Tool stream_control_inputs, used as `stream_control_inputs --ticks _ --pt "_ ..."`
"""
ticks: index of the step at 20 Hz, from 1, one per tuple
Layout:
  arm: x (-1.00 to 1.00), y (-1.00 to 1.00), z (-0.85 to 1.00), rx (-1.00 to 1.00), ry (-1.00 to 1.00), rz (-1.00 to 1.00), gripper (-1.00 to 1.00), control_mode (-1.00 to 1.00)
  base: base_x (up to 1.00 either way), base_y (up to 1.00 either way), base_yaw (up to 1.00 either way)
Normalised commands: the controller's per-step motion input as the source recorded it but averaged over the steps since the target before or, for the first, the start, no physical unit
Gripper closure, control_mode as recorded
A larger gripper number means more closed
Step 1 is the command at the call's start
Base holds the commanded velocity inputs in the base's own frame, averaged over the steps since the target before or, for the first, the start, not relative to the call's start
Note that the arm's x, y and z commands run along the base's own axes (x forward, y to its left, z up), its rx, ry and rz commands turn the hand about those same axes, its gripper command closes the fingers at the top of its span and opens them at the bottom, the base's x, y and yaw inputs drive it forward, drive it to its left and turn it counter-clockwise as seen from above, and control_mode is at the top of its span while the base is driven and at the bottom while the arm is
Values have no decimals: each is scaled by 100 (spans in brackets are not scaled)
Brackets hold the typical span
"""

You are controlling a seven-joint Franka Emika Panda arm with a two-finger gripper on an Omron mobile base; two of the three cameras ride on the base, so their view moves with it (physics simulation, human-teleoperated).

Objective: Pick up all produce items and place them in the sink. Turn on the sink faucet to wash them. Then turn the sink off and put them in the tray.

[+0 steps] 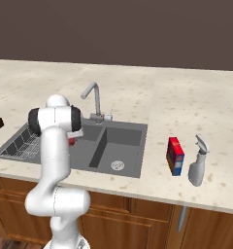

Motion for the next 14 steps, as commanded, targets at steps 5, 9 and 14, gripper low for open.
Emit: stream_control_inputs --ticks 5,9,14 --pt "-63 22 100 0 -18 0 100 -100 0 0 0" --pt "-44 21 100 0 -9 0 100 -100 0 0 0" --pt "-24 20 100 0 -1 1 100 -100 0 0 0"
